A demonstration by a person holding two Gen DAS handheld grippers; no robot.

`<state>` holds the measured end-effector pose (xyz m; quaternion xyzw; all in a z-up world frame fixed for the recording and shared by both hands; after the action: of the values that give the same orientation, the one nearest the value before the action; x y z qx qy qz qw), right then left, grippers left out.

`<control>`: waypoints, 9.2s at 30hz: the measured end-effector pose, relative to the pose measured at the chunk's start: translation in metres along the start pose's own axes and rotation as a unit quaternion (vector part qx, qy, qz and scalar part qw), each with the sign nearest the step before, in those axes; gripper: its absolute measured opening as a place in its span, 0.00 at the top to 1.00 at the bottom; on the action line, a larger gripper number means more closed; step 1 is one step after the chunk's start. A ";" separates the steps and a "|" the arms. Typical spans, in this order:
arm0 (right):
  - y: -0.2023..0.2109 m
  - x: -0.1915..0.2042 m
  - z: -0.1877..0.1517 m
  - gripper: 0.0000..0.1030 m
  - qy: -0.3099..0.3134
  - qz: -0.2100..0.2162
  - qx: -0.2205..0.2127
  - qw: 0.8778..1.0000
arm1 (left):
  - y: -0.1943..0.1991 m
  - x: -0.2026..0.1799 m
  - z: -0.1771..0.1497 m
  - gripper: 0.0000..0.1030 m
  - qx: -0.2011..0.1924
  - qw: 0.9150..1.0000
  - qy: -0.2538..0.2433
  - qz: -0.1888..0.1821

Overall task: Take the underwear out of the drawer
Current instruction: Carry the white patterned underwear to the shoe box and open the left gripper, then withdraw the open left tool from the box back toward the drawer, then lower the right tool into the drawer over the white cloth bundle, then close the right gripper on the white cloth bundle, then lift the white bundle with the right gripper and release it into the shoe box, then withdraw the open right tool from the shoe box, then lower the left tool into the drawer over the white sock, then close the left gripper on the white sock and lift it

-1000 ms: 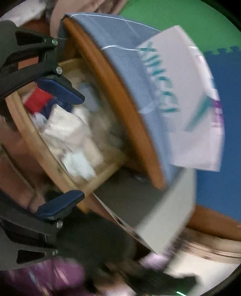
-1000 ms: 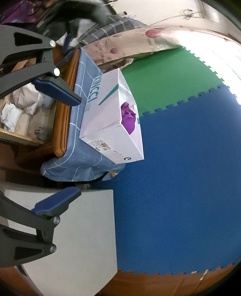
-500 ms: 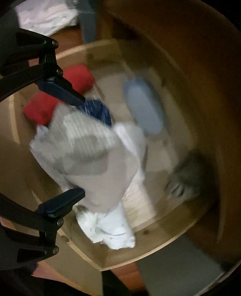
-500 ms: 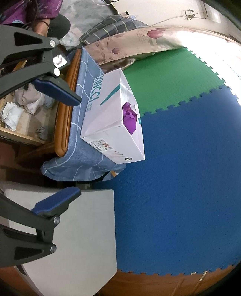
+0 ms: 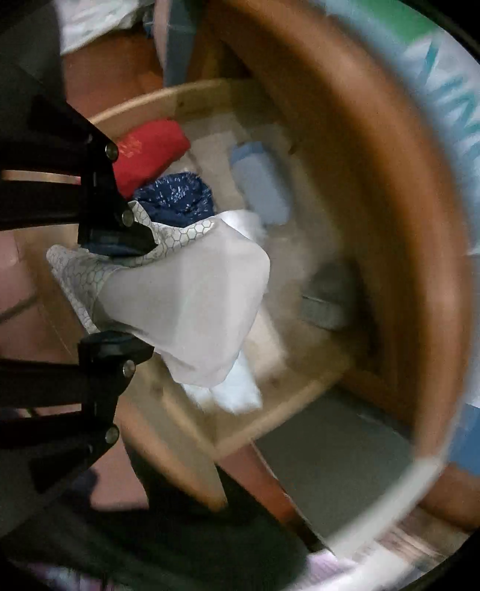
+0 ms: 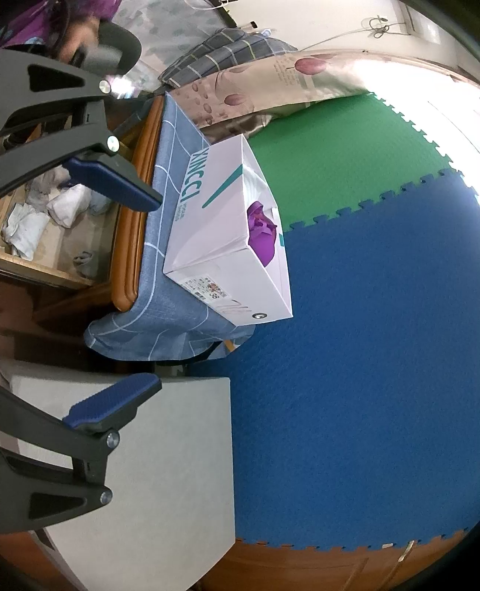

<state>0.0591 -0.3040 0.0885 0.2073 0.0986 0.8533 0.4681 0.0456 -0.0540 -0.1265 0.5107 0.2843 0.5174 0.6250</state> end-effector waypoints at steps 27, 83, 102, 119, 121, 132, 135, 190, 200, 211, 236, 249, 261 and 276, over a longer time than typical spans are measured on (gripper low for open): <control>0.004 0.001 0.001 0.11 0.000 0.004 -0.009 1.000 | 0.195 0.107 0.285 0.70 -0.166 0.978 0.129 -0.003; -0.184 0.103 -0.195 0.11 0.123 0.108 0.506 0.847 | 0.095 0.156 -0.012 0.01 -0.179 0.975 0.130 0.014; -0.219 0.069 -0.282 0.11 0.066 0.062 0.624 0.776 | 0.073 0.149 -0.014 0.01 -0.140 0.981 0.133 0.016; -0.218 0.086 -0.277 0.53 0.134 0.071 0.613 0.775 | 0.067 0.153 -0.013 0.01 -0.129 0.980 0.152 0.004; -0.216 0.087 -0.269 0.55 0.135 0.070 0.601 0.785 | 0.068 0.153 -0.014 0.01 -0.130 0.980 0.150 0.008; -0.191 0.106 -0.200 0.55 0.089 0.103 0.517 0.845 | 0.067 0.155 -0.015 0.01 -0.127 0.979 0.159 0.004; -0.166 0.116 -0.176 0.55 0.078 0.122 0.481 0.865 | 0.067 0.155 -0.015 0.01 -0.127 0.979 0.158 0.004; -0.222 -0.043 0.161 0.37 -0.142 0.057 0.081 0.985 | 0.056 0.170 -0.020 0.01 -0.097 0.976 0.193 0.000; -0.097 -0.022 0.041 0.34 -0.074 0.035 0.082 0.993 | 0.049 0.162 -0.020 0.01 -0.086 0.981 0.173 0.016; -0.039 -0.028 -0.010 0.29 -0.077 -0.003 0.063 0.995 | 0.002 0.085 -0.006 0.01 0.006 0.985 0.167 -0.036; -0.009 -0.024 0.001 0.29 -0.110 0.092 -0.013 0.990 | -0.137 0.035 0.010 0.40 0.169 0.842 0.509 -0.066; -0.003 -0.030 0.000 0.29 -0.126 0.111 -0.024 0.986 | -0.162 0.029 0.013 0.28 0.177 0.775 0.605 -0.049; -0.002 -0.037 -0.001 0.28 -0.139 0.109 -0.026 0.984 | -0.142 0.024 0.004 0.60 0.191 0.790 0.578 -0.071; -0.012 -0.029 -0.003 0.28 -0.111 0.082 -0.002 0.990 | -0.022 0.022 -0.024 0.60 0.173 0.853 0.461 -0.174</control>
<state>0.0808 -0.3215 0.0736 0.3071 0.0267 0.8609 0.4047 0.0387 -0.0238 -0.1508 0.2561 0.7091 0.5183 0.4037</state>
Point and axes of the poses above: each gripper's, at about its wrist camera, not at the fingertips, and y roughly against the way its jaws point, x to its left, z to its top, the point moved 9 cm from there along -y, roughly the way its jaws point, and after that the axes turned 15 degrees about z, right-handed, at the moved point
